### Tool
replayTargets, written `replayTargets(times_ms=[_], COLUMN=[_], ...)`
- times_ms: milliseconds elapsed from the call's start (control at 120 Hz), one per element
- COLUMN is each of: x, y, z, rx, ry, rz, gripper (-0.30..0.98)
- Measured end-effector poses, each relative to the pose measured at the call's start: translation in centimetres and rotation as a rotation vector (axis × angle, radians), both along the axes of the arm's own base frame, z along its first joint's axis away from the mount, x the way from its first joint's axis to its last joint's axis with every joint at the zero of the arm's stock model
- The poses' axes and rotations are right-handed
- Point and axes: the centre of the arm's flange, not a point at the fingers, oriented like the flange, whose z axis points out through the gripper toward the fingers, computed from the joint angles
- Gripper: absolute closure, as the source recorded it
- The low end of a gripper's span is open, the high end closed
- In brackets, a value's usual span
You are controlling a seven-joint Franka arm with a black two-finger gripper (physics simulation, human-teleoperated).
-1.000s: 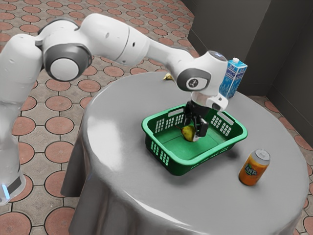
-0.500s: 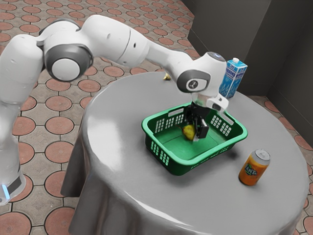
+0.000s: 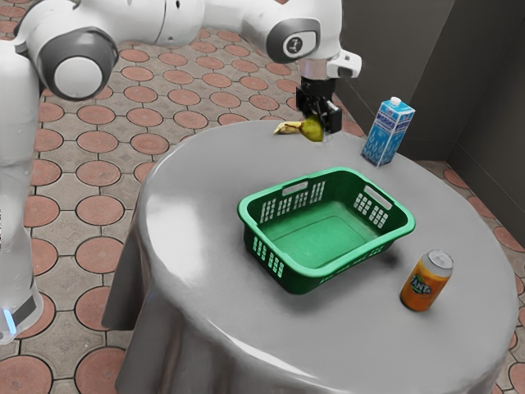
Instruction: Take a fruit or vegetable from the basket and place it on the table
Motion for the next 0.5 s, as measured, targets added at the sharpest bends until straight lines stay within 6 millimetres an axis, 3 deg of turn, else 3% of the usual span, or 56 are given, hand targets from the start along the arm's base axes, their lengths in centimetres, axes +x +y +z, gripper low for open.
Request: replayTargets(times_ms=[100,258,342,408,500], x=[-0.5,-0.9,-1.8,-3.4,-6.2], y=[2.7,3.7,4.6,2.1,-4.2], z=[0.0,0.1,2.0,6.4,11.2], rx=[-0.004,-0.018,-0.028,-0.070,-0.122], ry=[0.000,-0.003,-0.046,-0.117,-0.104], rz=[0.048,0.067,0.096,0.133,0.264], gripper=[0.27,0.09,0.05,0.03,0.02])
